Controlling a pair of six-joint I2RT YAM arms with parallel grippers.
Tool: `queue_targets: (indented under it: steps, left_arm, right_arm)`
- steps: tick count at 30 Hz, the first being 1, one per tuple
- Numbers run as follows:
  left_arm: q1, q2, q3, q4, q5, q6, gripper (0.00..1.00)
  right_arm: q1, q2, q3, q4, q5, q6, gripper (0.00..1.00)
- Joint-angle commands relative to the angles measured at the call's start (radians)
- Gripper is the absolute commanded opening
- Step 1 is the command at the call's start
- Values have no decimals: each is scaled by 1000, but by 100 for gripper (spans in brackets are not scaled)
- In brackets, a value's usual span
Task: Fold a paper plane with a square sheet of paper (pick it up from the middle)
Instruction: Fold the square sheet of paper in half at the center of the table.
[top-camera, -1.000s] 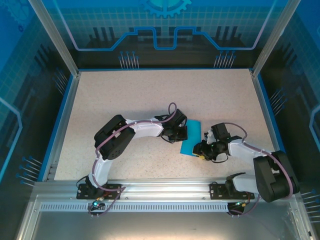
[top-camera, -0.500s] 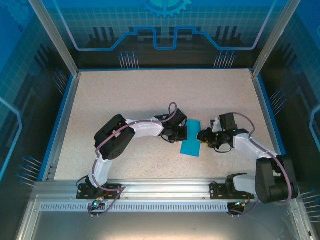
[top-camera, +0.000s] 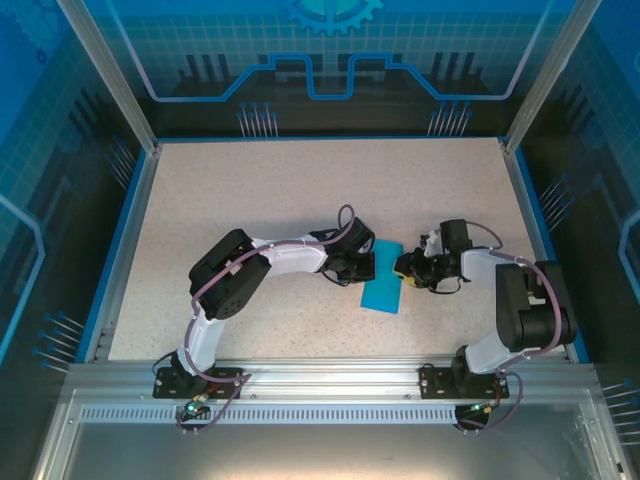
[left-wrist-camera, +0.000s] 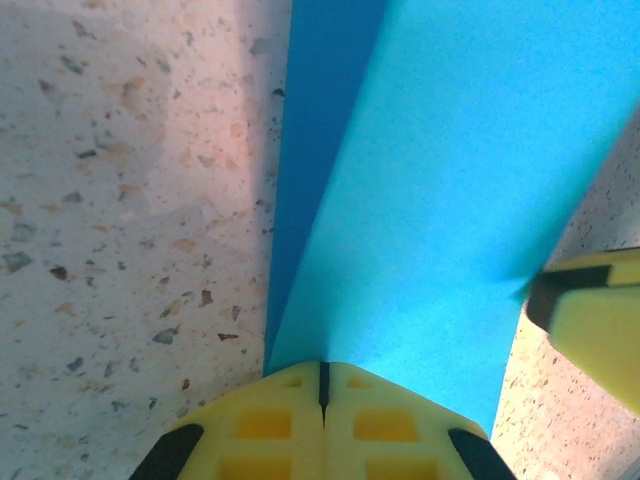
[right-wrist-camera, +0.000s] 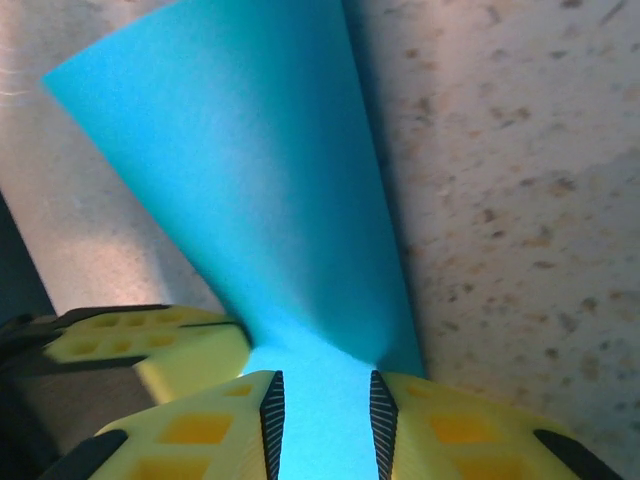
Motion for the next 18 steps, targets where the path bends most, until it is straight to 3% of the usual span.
queue_targets:
  steps: [1,12,18]
  left_arm:
    - [-10,43,7,-79,19,14,0]
    - [-11,41,12,-89,17,17,0]
    - [-10,44,11,-87,16,17,0]
  right_arm:
    - [-23,42,20,-4,13,-28,32]
    - [-21,-29,92,-87,17,-50,34]
    - [-22,31,141,-81,-25,-96,35]
